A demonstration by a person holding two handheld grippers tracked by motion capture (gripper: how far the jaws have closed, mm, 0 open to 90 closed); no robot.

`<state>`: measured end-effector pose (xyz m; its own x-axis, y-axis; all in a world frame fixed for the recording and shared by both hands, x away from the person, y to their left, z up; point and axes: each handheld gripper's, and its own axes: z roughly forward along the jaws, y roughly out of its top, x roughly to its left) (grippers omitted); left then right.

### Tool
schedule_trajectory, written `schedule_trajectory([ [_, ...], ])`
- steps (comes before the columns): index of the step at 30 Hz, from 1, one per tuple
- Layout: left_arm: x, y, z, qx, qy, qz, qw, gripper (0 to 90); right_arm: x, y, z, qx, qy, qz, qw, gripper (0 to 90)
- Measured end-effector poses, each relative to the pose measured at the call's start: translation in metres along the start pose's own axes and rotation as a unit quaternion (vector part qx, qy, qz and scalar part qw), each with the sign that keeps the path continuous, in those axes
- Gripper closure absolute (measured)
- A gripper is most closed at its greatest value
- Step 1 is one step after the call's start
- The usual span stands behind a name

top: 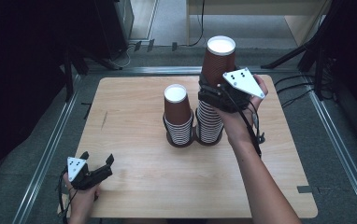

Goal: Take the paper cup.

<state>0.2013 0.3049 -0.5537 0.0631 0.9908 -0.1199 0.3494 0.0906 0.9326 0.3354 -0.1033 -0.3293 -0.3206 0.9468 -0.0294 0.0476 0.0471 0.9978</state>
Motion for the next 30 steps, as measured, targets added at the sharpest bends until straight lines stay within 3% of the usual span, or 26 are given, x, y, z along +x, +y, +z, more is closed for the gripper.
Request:
schedule_trajectory([
  [20, 0.0, 0.0, 0.0, 0.001, 0.0, -0.002, 1.0, 2.5, 0.003, 0.005, 0.002, 0.003, -0.004, 0.003, 1.0, 10.4],
  [25, 0.0, 0.0, 0.0, 0.001, 0.001, -0.001, 1.0, 2.5, 0.004, 0.017, 0.0, -0.02, -0.004, 0.0, 0.9998, 11.3],
  [30, 0.0, 0.0, 0.0, 0.001, 0.0, -0.001, 1.0, 2.5, 0.004, 0.022, 0.001, -0.025, -0.007, -0.005, 0.9996, 11.4],
])
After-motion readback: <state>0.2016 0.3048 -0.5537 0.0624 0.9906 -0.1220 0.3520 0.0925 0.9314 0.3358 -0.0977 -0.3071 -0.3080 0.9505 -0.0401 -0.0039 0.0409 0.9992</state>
